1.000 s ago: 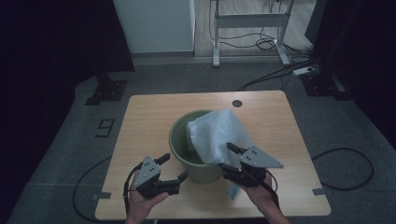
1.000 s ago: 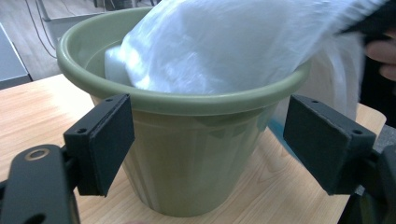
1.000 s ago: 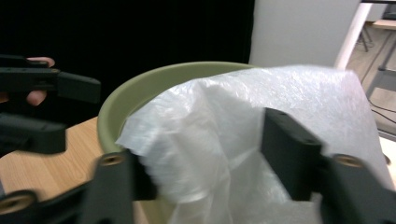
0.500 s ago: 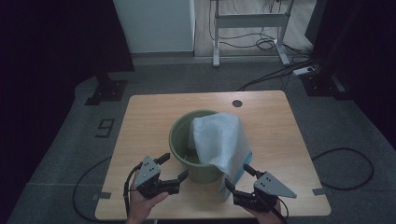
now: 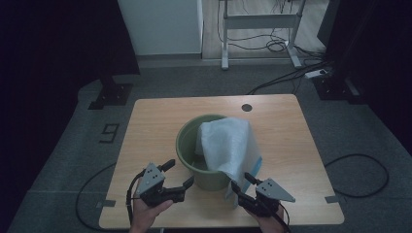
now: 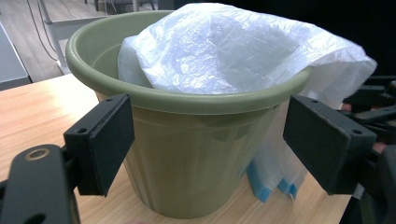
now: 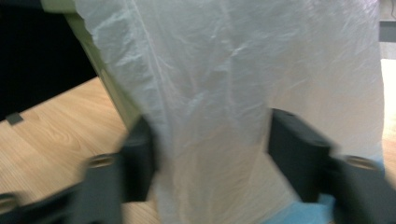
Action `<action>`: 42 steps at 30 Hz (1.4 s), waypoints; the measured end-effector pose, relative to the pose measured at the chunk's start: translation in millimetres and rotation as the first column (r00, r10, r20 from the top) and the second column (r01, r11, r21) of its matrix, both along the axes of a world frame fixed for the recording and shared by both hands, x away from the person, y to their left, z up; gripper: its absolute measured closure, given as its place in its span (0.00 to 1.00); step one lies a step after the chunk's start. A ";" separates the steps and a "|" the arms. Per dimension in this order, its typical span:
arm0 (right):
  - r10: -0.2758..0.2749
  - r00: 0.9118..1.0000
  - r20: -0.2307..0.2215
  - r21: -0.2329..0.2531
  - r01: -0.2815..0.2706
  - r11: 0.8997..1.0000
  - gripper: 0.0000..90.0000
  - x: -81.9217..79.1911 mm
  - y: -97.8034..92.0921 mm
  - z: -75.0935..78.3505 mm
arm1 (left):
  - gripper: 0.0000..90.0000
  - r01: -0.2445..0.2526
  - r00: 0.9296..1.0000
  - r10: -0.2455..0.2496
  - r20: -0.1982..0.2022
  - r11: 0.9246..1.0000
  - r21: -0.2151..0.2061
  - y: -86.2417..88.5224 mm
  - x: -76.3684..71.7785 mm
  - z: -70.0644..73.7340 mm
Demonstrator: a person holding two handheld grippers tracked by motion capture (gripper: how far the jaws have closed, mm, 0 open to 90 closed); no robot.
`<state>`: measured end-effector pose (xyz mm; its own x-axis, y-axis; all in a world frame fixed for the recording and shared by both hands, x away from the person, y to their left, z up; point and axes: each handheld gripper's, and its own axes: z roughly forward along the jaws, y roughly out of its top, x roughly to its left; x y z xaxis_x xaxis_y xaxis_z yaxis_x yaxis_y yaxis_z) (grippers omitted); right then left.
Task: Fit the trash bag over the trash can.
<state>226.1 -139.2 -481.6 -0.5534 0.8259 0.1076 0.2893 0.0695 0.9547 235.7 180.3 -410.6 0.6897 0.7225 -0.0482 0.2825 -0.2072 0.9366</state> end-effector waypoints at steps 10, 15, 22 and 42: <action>-0.153 0.987 0.049 -0.050 0.156 0.987 0.99 8.6 -21.8 5.8 | 0.18 0.007 1.000 -0.007 0.012 1.000 0.008 -4.7 0.4 5.3; -0.149 0.984 0.096 0.032 0.146 0.989 0.99 17.2 -39.9 32.0 | 0.19 0.019 1.000 -0.020 0.018 1.000 0.013 -10.7 1.6 8.3; -0.103 0.977 0.189 0.072 0.090 0.993 0.99 21.0 -42.2 82.1 | 0.19 0.042 0.999 -0.042 0.031 0.999 0.025 -24.4 3.9 14.2; 0.086 0.974 0.211 -0.007 -0.086 0.996 0.99 36.0 13.5 123.2 | 0.20 0.105 0.993 -0.108 0.053 0.993 0.053 -58.1 18.4 30.6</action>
